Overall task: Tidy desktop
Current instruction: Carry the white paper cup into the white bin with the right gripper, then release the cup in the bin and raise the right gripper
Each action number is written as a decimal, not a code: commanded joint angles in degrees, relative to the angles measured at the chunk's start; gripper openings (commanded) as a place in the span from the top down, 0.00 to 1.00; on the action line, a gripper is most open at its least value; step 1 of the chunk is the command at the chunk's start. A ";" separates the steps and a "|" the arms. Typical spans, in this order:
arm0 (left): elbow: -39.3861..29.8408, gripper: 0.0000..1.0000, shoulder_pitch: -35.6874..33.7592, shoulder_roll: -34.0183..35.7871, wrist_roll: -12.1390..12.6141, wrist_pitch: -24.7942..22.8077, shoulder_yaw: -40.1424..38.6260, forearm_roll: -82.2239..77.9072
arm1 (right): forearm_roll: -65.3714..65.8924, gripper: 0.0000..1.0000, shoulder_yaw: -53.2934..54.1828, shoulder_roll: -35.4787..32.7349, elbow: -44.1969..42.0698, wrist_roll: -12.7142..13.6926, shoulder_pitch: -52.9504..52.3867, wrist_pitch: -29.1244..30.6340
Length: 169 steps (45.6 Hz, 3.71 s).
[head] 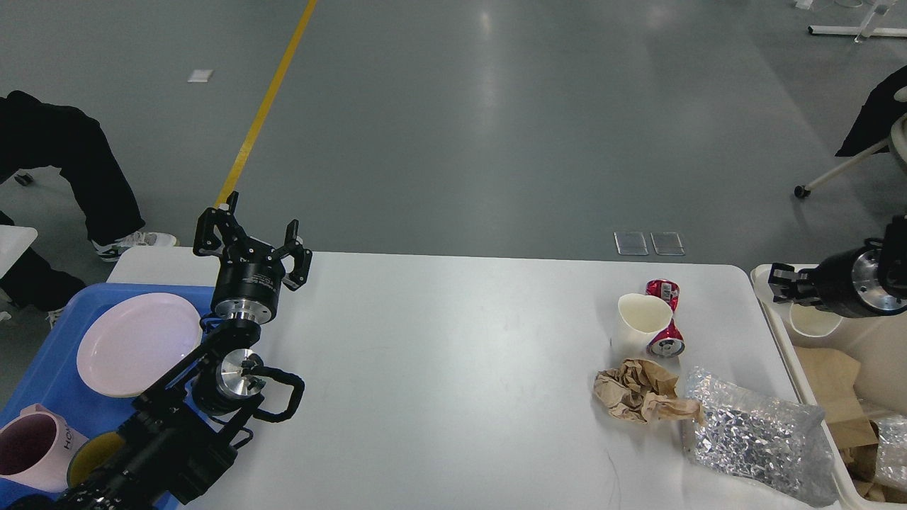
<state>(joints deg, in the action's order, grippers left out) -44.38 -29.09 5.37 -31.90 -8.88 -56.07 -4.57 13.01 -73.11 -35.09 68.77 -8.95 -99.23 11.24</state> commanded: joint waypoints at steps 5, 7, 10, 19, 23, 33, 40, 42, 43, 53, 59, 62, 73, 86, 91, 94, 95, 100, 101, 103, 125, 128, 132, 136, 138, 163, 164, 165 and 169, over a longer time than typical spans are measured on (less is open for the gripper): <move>0.00 0.04 0.00 0.00 0.00 0.00 0.00 0.00 | 5.89 1.00 -1.59 -1.38 19.10 -0.01 -19.59 11.60; 0.00 0.04 0.00 0.00 0.00 0.00 0.00 0.00 | 5.89 1.00 -1.60 -1.12 21.92 0.08 -22.14 12.13; 0.00 0.04 0.00 0.00 0.00 0.00 0.00 0.00 | 5.89 1.00 -1.60 -0.77 24.39 0.08 -24.08 12.14; 0.00 0.04 0.00 0.00 0.00 0.00 0.00 0.00 | 6.06 1.00 -4.49 -0.59 20.71 0.61 -20.41 10.91; 0.00 0.04 0.00 -0.09 0.00 0.00 0.00 0.00 | 6.15 1.00 -5.46 -1.73 14.92 0.52 -13.21 8.45; 0.00 0.04 0.00 -0.09 0.00 0.00 0.00 0.00 | 5.01 1.00 -4.50 -4.28 -7.93 0.60 10.87 -1.56; 0.00 0.04 0.00 -0.09 0.00 0.00 0.00 0.00 | -4.29 1.00 -2.39 -3.84 -21.73 0.60 26.60 -8.42; 0.00 0.04 0.00 -0.09 0.00 0.00 0.00 0.00 | -8.42 1.00 -1.69 -3.75 -25.86 0.61 30.74 -9.65; 0.00 0.04 0.00 -0.09 0.00 0.00 0.00 0.00 | -10.53 1.00 -1.42 -3.67 -27.97 0.61 32.93 -10.36; 0.00 0.04 0.00 0.00 0.00 0.00 0.00 0.00 | -23.46 1.00 1.04 2.04 -50.38 0.61 52.98 -15.64; 0.00 0.04 0.00 0.00 0.00 0.00 0.00 0.00 | -25.23 1.00 4.46 5.47 -61.64 0.69 61.33 -15.64; 0.00 0.04 0.00 0.00 0.00 0.00 0.00 0.00 | -25.14 1.00 6.75 6.26 -63.93 0.61 62.84 -15.64; 0.00 0.04 0.00 0.00 0.00 0.00 0.00 0.00 | -25.14 0.03 9.57 7.85 -64.20 0.34 63.01 -14.93; 0.00 0.04 0.00 -0.09 0.00 0.00 0.00 0.00 | -25.05 0.00 9.48 8.73 -64.20 0.61 63.10 -14.76; 0.00 0.04 0.00 0.00 0.00 0.00 0.00 0.00 | -25.05 0.00 9.48 8.73 -64.20 0.61 63.10 -14.76; 0.00 0.04 0.00 0.00 0.00 0.00 0.00 0.00 | -25.05 0.00 9.57 8.73 -64.20 0.61 63.10 -14.76; 0.00 0.04 0.00 0.00 0.00 0.00 0.00 0.00 | -25.14 0.00 9.57 8.73 -64.20 0.61 63.10 -14.76; 0.00 0.04 0.00 -0.09 0.00 0.00 0.00 0.00 | -25.14 0.00 9.57 8.81 -64.20 0.61 63.10 -14.76; 0.00 0.04 0.00 -0.01 0.00 0.00 0.00 0.00 | -25.14 0.00 9.57 8.81 -64.20 0.61 63.10 -14.84; 0.00 0.04 0.00 -0.09 0.00 0.00 0.00 0.00 | -25.14 0.00 9.57 8.81 -64.20 0.52 63.10 -14.84; 0.00 0.04 0.00 0.00 0.00 0.00 0.00 0.00 | -24.96 0.00 9.48 9.25 -64.11 0.34 60.03 -14.58; 0.00 0.04 0.00 0.00 0.00 0.00 0.00 0.00 | -24.88 0.00 9.48 9.25 -64.11 0.34 59.06 -14.15; 0.00 0.04 0.00 0.00 0.00 0.00 0.00 0.00 | -24.88 0.00 9.48 10.04 -64.11 0.34 57.13 -11.60; 0.00 0.04 0.00 0.00 0.00 0.00 0.00 0.00 | -24.79 0.00 9.39 10.31 -64.38 0.17 55.37 -9.14; 0.00 0.04 0.00 -0.01 0.00 0.00 0.00 0.00 | -24.79 0.00 9.39 10.48 -64.29 0.17 54.06 -8.17; 0.00 0.04 0.00 -0.01 0.00 0.00 0.00 0.00 | -10.30 0.00 9.04 4.77 -22.31 0.08 8.98 16.18; 0.00 0.04 0.00 0.00 0.00 0.00 0.00 0.00 | -8.98 0.00 8.95 4.68 -19.41 0.08 7.22 16.27; 0.00 0.04 0.00 -0.09 0.00 0.00 0.00 0.00 | -7.57 0.00 8.86 4.68 -16.77 0.08 5.55 16.18; 0.00 0.04 0.00 0.00 0.00 0.00 0.00 0.00 | -2.82 0.00 9.13 5.03 -7.71 0.16 0.45 16.27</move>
<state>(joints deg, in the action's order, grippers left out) -44.39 -29.09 5.32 -31.90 -8.88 -56.07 -4.57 4.58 -64.12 -30.22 50.25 -8.95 -92.40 27.35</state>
